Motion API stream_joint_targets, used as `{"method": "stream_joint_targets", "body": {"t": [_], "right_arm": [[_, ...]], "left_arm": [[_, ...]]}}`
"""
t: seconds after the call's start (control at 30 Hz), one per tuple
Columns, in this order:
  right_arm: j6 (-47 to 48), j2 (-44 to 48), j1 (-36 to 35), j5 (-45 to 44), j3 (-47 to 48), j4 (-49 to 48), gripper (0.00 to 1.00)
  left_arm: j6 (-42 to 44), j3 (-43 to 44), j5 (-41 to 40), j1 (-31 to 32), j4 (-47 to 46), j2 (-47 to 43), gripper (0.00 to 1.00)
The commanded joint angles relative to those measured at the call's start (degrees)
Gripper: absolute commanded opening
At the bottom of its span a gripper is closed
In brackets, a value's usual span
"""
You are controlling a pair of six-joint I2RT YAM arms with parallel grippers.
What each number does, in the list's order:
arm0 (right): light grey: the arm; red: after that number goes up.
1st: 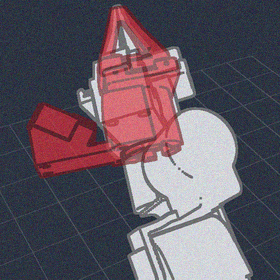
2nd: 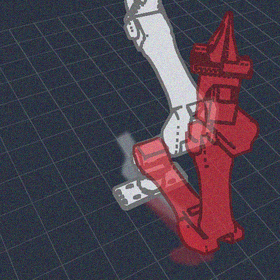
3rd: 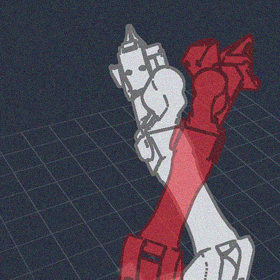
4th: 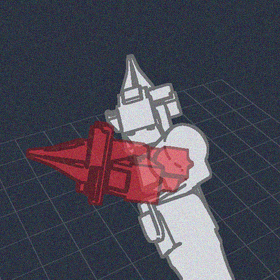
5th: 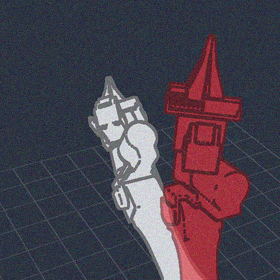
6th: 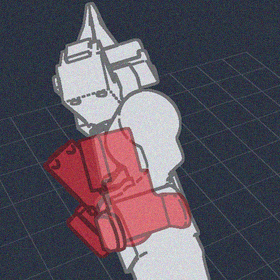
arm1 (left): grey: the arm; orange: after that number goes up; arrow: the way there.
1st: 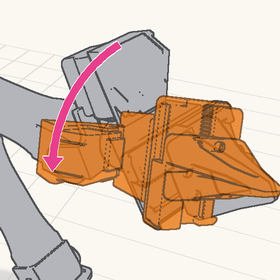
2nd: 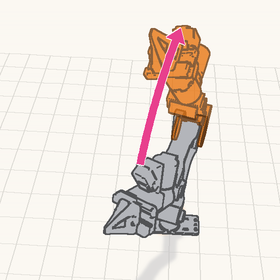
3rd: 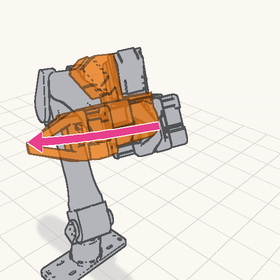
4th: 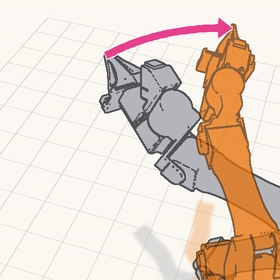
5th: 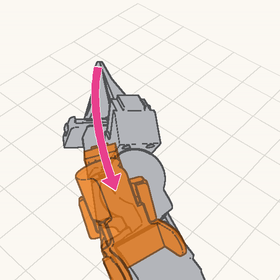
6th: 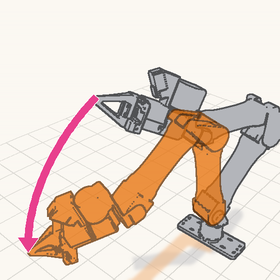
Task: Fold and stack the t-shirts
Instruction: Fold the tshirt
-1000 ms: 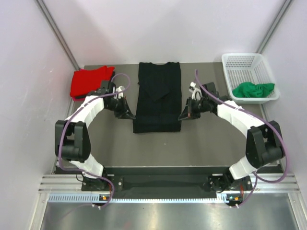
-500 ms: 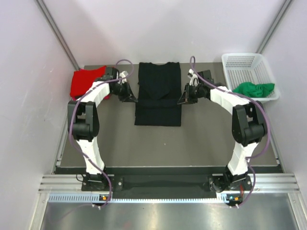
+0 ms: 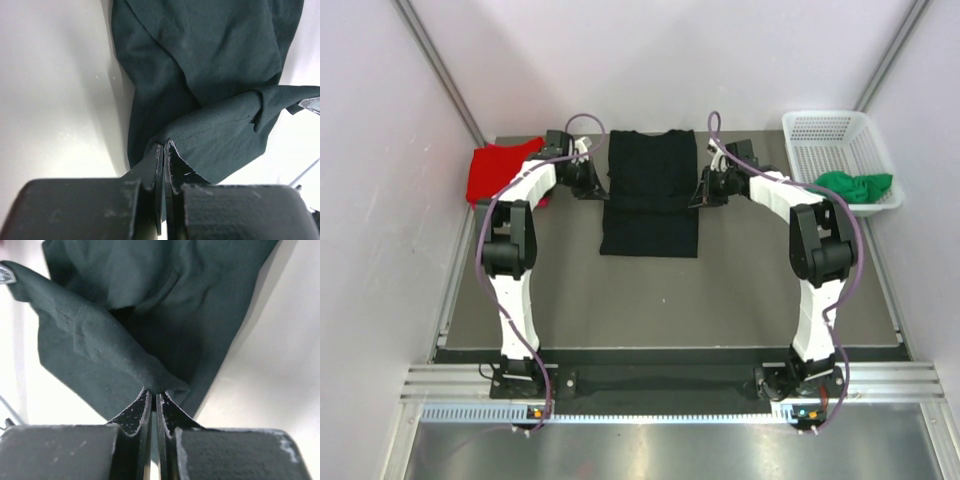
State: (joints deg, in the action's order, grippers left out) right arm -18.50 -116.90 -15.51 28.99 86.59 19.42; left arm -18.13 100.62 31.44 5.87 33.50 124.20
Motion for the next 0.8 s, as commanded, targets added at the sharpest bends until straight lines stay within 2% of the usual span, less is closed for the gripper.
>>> {"method": "stream_joint_targets", "body": {"t": [0.0,0.23,0.27,0.33,0.37,0.4,0.47,0.5,0.57,0.7,0.77], "right_arm": [[2.07,-1.31,0.83,-1.04,3.94,-2.54,0.00],[3.30,-3.16,1.09,-2.01,5.96,-2.90,0.00],[3.30,-3.24,1.18,-2.88,5.88,-2.90,0.08],[3.30,-2.89,1.53,-3.76,6.05,-2.90,0.31],[3.30,-1.50,1.79,-4.29,6.05,-2.46,0.46],[3.38,-0.53,1.97,-4.30,6.22,-2.20,0.51],[3.65,3.49,3.11,-3.42,5.79,0.07,0.61],[3.82,5.09,3.46,-3.16,5.18,1.05,0.61],[3.30,7.73,4.87,-1.06,1.50,3.68,0.61],[-1.17,12.83,5.93,5.28,-9.48,4.75,0.59],[-3.29,13.71,5.49,7.99,-16.95,3.18,0.58]], "left_arm": [[1.69,3.09,-1.73,0.72,-2.29,0.43,0.00],[2.57,4.32,-4.10,1.78,-2.38,1.39,0.00],[2.75,4.67,-5.41,1.86,-2.21,1.57,0.00],[3.19,5.37,-7.17,1.95,-1.86,1.14,0.17],[4.06,5.90,-9.45,1.95,-1.25,0.61,0.26],[4.59,6.34,-11.03,1.95,-0.80,-0.35,0.36],[5.38,6.35,-14.20,1.60,0.86,-4.57,0.46],[5.65,6.08,-16.74,1.52,1.74,-6.15,0.54],[5.83,2.41,-17.82,1.08,3.93,-10.98,0.58],[4.52,-9.19,-10.19,0.20,7.19,-16.97,0.61],[1.54,-17.36,-1.50,-0.68,7.11,-18.82,0.61]]}}
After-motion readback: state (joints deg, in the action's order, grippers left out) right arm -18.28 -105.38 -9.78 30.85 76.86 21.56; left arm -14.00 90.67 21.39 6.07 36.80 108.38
